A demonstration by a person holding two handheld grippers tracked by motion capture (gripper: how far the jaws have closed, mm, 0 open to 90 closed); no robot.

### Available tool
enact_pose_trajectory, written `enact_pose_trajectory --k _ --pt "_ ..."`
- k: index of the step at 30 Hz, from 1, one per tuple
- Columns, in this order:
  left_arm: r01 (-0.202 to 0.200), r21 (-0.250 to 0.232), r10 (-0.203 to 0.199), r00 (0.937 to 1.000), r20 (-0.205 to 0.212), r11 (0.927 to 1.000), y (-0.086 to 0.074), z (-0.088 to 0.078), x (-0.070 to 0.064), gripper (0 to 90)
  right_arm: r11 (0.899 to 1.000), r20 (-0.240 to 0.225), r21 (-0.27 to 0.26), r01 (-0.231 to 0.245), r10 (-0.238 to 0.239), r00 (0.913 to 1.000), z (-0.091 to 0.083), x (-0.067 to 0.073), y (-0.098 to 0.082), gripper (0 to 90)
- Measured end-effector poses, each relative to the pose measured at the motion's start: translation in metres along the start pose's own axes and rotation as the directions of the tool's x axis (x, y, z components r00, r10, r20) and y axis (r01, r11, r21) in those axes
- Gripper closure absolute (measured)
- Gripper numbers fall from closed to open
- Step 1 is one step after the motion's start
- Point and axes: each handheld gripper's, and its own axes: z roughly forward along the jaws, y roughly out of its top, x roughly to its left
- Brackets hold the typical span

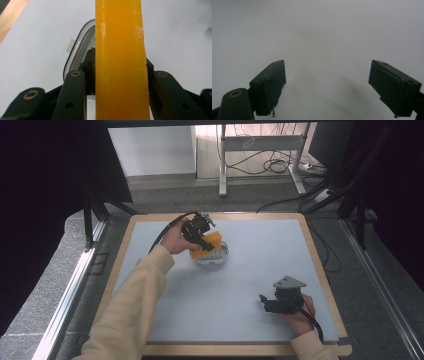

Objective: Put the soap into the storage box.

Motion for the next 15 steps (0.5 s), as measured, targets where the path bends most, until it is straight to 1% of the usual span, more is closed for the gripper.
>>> enact_pose_trajectory --k 1,3,6,7,9,10,11,15 --pt "0.001 0.000 -0.001 1.0000 0.006 1.0000 0.001 0.002 0.000 61.8 1.000 0.000 -0.001 0.000 0.000 1.0000 0.000 0.000 0.000 14.6" --pt "-0.011 -0.003 0.011 0.9999 0.008 0.9999 0.003 0.006 0.002 61.8 1.000 -0.001 -0.001 -0.001 0.001 1.0000 0.000 0.000 0.000 14.5" --pt "-0.026 -0.009 0.026 0.9994 0.022 0.9996 0.004 0.012 0.005 61.8 1.000 -0.003 -0.002 -0.005 0.005 1.0000 0.000 -0.001 0.000 14.5" --pt "-0.026 -0.009 0.026 0.9994 0.022 0.9996 0.004 0.012 0.005 61.8 1.000 -0.004 -0.003 -0.005 0.005 1.0000 0.000 -0.001 0.000 14.6" --pt "-0.038 -0.014 0.038 0.9990 0.024 0.9992 0.005 0.015 0.007 61.8 1.000 -0.004 -0.003 -0.005 0.005 1.0000 0.000 -0.001 0.000 14.5" --pt "-0.044 -0.015 0.044 0.9984 0.035 0.9989 0.006 0.018 0.009 61.8 1.000 -0.004 -0.003 -0.005 0.005 1.0000 0.000 -0.001 0.000 14.5" --pt "-0.044 -0.015 0.044 0.9984 0.035 0.9989 0.006 0.018 0.009 61.7 1.000 -0.004 -0.003 -0.005 0.005 1.0000 0.000 -0.001 0.000 14.5" --pt "-0.072 0.001 0.072 0.9968 0.036 0.9974 0.008 0.026 0.015 61.8 1.000 -0.002 0.000 -0.004 0.004 1.0000 0.000 -0.001 -0.001 14.5"
